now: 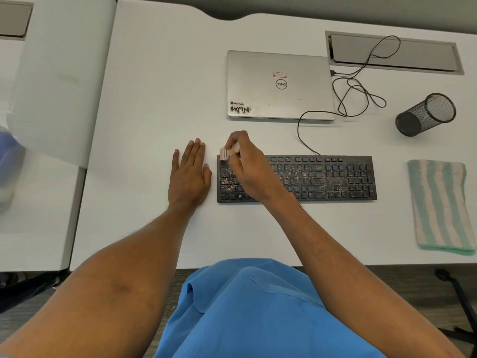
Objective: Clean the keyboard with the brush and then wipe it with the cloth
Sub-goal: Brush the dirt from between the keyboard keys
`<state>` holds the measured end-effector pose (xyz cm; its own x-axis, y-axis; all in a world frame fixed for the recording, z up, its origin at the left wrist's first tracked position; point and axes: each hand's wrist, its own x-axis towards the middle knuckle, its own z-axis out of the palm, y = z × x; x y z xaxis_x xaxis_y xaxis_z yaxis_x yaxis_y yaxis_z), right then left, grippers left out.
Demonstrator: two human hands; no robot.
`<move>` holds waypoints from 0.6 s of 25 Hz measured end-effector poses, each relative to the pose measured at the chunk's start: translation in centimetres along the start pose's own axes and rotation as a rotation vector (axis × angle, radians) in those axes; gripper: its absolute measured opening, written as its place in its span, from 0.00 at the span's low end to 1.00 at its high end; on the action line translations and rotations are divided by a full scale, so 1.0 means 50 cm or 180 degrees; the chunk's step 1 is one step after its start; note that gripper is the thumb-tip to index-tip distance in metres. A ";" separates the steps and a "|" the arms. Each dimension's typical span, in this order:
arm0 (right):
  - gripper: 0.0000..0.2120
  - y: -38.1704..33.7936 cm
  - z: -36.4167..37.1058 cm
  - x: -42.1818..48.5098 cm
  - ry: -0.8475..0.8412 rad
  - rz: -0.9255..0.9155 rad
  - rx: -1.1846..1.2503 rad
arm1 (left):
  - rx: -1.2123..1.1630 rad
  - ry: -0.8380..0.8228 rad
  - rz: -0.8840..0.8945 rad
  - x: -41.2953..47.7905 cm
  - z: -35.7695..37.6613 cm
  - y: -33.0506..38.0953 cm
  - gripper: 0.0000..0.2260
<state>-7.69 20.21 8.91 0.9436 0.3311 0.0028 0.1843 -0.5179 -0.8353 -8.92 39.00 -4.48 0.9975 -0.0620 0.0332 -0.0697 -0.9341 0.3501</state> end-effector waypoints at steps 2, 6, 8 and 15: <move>0.06 0.001 -0.003 0.002 0.0089 0.0022 0.0030 | -0.0005 0.0025 0.0003 0.000 0.000 0.001 0.28; 0.05 0.006 -0.001 -0.005 -0.0091 0.0107 -0.0024 | 0.0010 -0.0001 0.0000 0.000 -0.001 0.000 0.28; 0.04 0.010 -0.002 -0.006 -0.0119 0.0141 -0.0039 | 0.0006 -0.0007 -0.0002 0.000 -0.001 0.001 0.28; 0.05 0.004 -0.014 -0.006 0.0598 0.0220 0.0322 | 0.0012 0.0010 -0.0004 -0.001 0.001 0.000 0.28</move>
<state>-7.73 19.44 9.11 0.9894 0.1399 0.0380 0.0977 -0.4493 -0.8880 -8.95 39.00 -4.55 0.9976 -0.0598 0.0355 -0.0684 -0.9355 0.3466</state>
